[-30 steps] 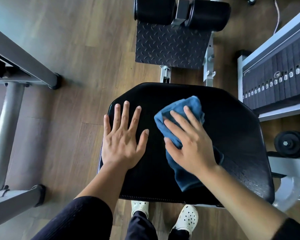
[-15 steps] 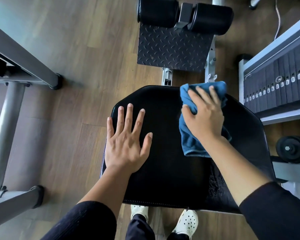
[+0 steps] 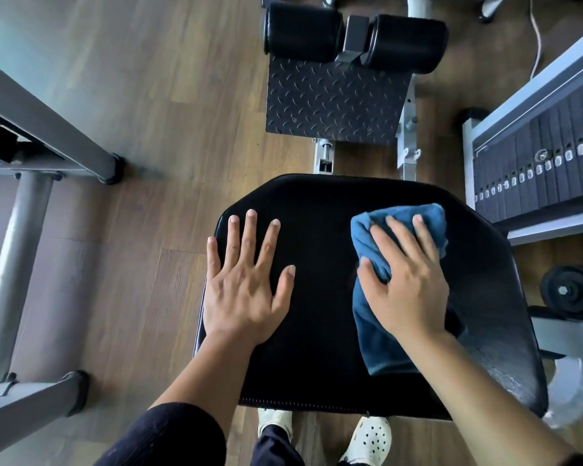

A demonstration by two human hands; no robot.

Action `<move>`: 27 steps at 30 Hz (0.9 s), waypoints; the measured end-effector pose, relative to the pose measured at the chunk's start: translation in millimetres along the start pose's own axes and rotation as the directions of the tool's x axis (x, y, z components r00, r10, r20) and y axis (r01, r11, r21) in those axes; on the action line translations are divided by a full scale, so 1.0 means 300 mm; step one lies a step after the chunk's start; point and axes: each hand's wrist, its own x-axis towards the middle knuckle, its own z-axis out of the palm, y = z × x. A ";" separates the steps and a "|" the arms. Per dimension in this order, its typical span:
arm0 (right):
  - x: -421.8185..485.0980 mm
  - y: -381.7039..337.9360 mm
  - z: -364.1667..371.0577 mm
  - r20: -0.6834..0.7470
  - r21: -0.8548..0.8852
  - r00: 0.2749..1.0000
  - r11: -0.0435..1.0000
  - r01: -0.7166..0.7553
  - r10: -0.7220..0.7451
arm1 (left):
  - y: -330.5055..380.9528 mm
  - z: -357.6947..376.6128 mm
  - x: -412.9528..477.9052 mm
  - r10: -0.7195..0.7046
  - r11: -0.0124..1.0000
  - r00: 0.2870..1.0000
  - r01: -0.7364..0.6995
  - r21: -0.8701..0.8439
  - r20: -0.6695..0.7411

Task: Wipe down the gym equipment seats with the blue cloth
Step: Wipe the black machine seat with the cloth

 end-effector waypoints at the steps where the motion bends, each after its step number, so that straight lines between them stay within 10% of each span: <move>1: 0.032 -0.012 0.016 0.011 -0.011 1.000 1.000 -0.008 0.008 | -0.001 0.001 -0.001 0.000 1.000 1.000 0.000 0.003 -0.001; 16: -0.068 -0.059 -0.019 0.106 0.129 0.953 0.955 0.269 -0.282 | 0.006 0.000 -0.004 -0.004 1.000 1.000 0.004 0.008 -0.006; 27: 0.127 0.000 0.051 -0.038 -0.001 0.995 0.996 -0.090 0.090 | 0.002 0.008 -0.002 -0.008 0.999 1.000 0.009 0.031 -0.012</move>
